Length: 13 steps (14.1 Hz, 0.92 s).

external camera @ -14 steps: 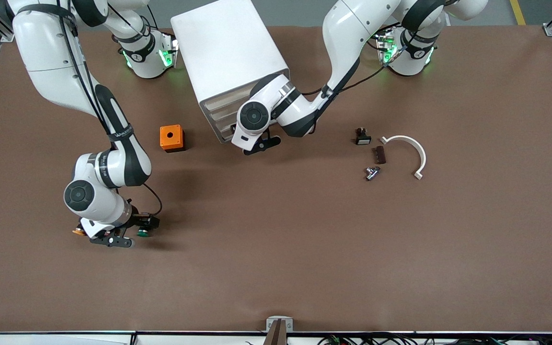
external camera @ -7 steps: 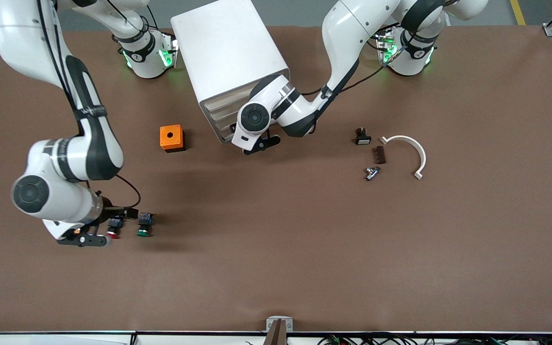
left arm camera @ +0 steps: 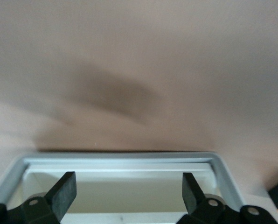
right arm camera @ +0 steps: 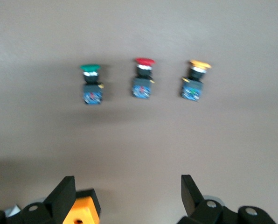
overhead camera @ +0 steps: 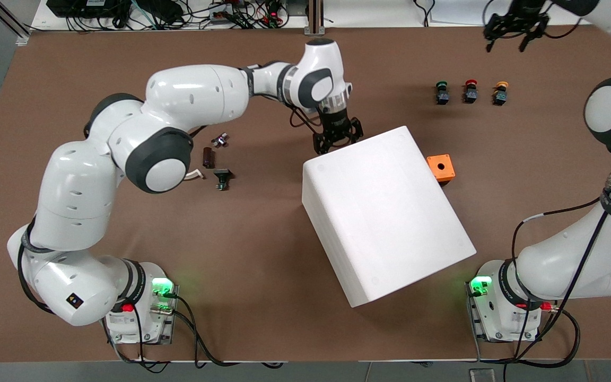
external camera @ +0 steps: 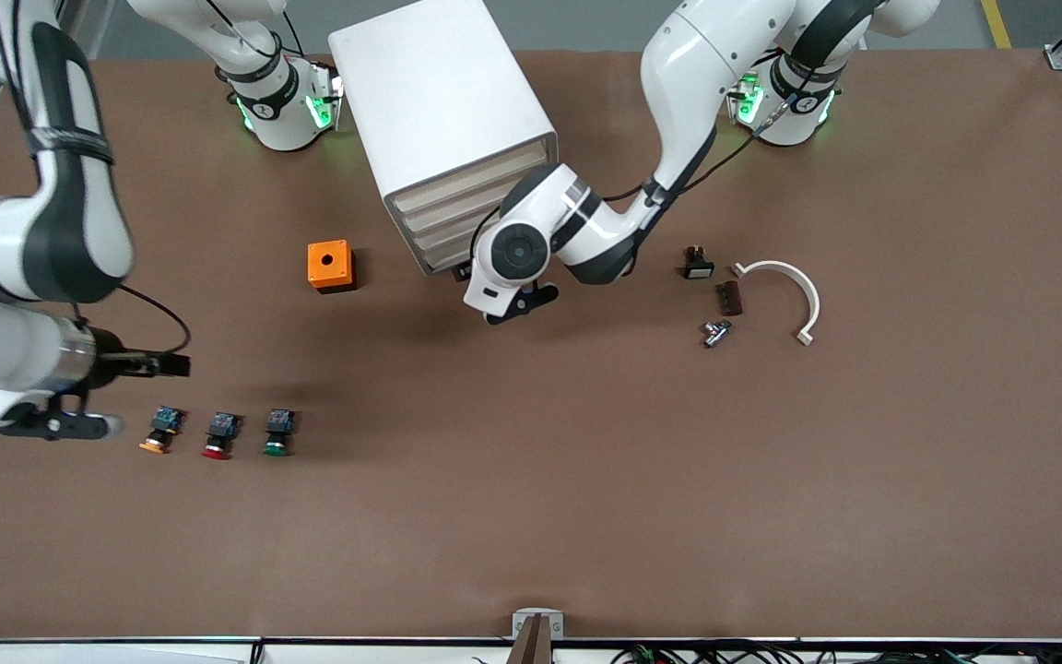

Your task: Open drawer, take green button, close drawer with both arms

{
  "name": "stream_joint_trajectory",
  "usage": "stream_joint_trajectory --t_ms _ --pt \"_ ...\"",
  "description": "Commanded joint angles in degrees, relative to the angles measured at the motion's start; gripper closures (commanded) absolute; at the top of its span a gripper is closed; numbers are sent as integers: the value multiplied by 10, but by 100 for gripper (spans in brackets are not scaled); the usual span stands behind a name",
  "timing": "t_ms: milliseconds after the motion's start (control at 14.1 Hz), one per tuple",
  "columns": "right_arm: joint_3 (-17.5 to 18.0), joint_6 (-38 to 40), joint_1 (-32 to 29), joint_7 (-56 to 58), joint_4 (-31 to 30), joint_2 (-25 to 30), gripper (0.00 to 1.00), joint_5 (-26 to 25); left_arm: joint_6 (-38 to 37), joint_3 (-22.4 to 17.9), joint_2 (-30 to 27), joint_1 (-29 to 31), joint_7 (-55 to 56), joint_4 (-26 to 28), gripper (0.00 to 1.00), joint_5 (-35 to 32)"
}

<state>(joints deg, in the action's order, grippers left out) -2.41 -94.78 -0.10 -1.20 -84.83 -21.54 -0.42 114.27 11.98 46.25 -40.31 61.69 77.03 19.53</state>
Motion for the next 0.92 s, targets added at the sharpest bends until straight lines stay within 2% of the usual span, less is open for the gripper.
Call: stream_joint_trajectory --t_ms 0,284,568,852 --pt "9 43 -31 19 -8 48 0 2 -41 -1 -52 26 -69 8 0 -15" --pt "9 91 -32 9 -9 118 0 5 -157 1 -138 95 -182 8 0 -20" --pt "12 77 -40 10 -9 115 0 12 -216 -1 -186 140 -267 14 0 -27" --pt "14 78 -37 11 -3 115 0 12 -220 -1 -241 185 -378 52 0 -53"
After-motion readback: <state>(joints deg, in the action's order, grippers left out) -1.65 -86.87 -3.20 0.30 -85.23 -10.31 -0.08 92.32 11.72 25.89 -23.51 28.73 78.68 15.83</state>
